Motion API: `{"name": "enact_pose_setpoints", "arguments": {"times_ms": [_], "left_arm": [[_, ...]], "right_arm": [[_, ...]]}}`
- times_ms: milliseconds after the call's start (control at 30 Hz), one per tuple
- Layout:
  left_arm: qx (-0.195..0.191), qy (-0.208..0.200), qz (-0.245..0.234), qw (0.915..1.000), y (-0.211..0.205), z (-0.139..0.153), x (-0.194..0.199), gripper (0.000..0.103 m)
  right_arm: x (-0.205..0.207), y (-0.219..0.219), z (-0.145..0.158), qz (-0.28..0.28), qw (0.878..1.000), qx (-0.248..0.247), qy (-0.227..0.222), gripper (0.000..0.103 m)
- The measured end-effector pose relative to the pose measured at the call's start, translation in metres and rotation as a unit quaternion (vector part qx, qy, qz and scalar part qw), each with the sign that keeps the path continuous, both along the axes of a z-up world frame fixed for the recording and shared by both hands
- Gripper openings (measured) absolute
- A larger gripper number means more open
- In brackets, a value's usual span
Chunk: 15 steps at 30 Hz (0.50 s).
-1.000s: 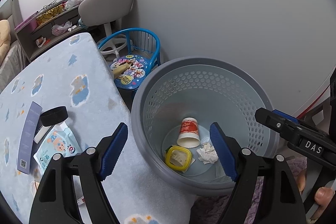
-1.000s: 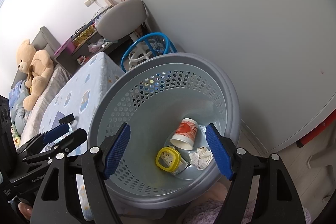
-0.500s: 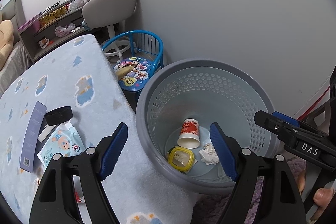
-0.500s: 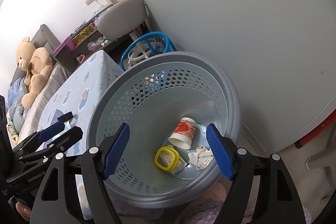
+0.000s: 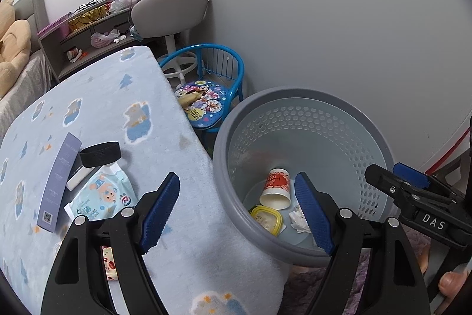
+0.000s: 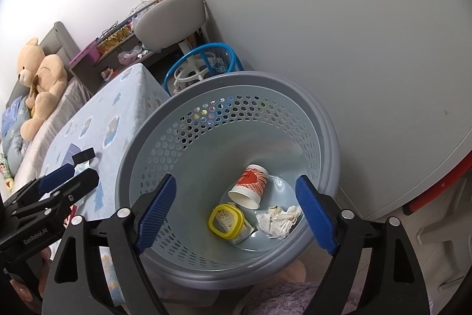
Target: Collect trash
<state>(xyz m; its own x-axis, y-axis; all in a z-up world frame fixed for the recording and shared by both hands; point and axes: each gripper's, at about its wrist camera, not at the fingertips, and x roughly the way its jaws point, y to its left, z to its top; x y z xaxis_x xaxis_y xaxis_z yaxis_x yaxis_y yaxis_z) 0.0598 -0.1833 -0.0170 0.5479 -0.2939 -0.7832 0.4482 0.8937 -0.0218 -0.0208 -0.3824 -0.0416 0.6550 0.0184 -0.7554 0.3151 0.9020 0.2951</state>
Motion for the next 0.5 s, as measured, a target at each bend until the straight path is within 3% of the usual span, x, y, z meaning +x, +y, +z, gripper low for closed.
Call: {"name": "enact_pose_setpoints", "arguments": {"times_ms": [333, 500], "left_arm": [[-0.009, -0.015, 0.021, 0.9996, 0.028, 0.01, -0.007, 0.077], [-0.011, -0.023, 0.042, 0.9988, 0.053, 0.011, -0.012, 0.077]], "right_arm": [[-0.005, 0.031, 0.012, 0.006, 0.999, -0.038, -0.012, 0.095], [-0.005, 0.057, 0.015, 0.016, 0.998, -0.056, -0.017, 0.096]]}}
